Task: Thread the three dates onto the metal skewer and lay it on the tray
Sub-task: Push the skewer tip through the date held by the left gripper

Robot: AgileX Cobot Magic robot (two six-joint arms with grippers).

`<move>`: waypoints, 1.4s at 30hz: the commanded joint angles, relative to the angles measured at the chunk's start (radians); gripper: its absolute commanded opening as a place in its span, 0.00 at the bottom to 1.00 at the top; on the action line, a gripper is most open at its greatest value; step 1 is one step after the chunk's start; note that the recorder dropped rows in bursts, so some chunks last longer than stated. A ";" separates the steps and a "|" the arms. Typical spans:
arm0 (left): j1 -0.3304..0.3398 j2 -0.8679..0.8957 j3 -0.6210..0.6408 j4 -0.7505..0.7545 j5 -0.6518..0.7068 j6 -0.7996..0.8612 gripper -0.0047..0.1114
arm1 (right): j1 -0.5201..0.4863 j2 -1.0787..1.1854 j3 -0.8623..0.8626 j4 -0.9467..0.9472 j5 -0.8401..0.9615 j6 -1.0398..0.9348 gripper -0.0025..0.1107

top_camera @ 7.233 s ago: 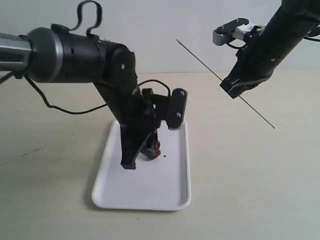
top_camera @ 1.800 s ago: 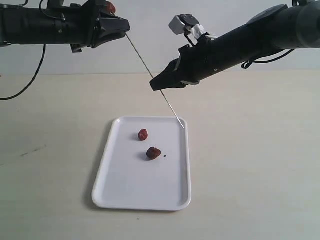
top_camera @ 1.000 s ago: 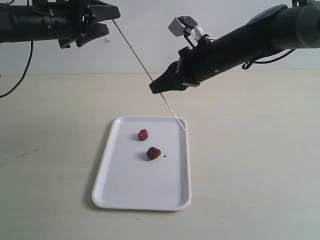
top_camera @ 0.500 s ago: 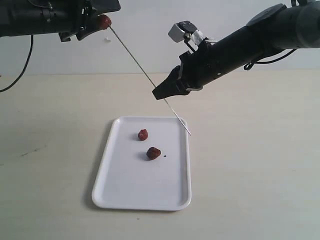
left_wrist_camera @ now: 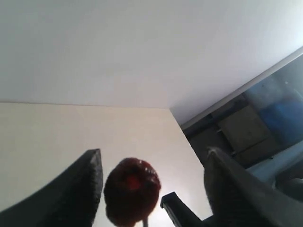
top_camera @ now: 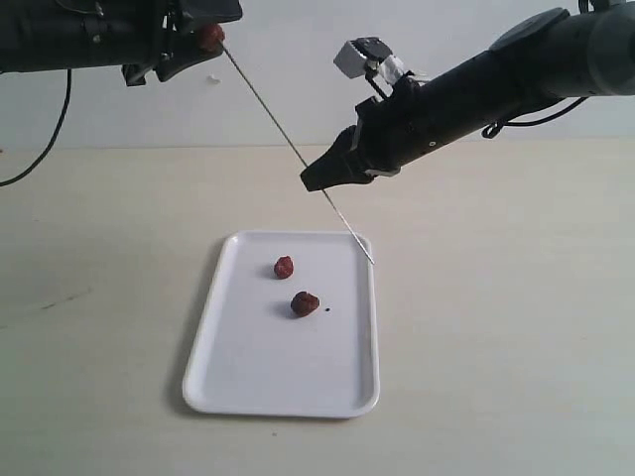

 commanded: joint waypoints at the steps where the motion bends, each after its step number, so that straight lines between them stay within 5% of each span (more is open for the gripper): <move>1: 0.001 -0.005 -0.006 0.000 -0.005 -0.006 0.40 | 0.002 -0.003 -0.007 0.018 -0.004 -0.004 0.02; 23: 0.001 -0.005 -0.006 0.015 -0.007 -0.018 0.39 | 0.002 0.032 -0.007 0.063 0.014 -0.042 0.02; 31: 0.001 -0.005 -0.006 0.026 -0.007 -0.025 0.27 | 0.002 0.032 -0.007 0.067 0.014 -0.053 0.02; 42: 0.001 -0.005 -0.006 0.080 0.002 -0.035 0.31 | 0.002 0.032 -0.007 0.070 0.019 -0.082 0.02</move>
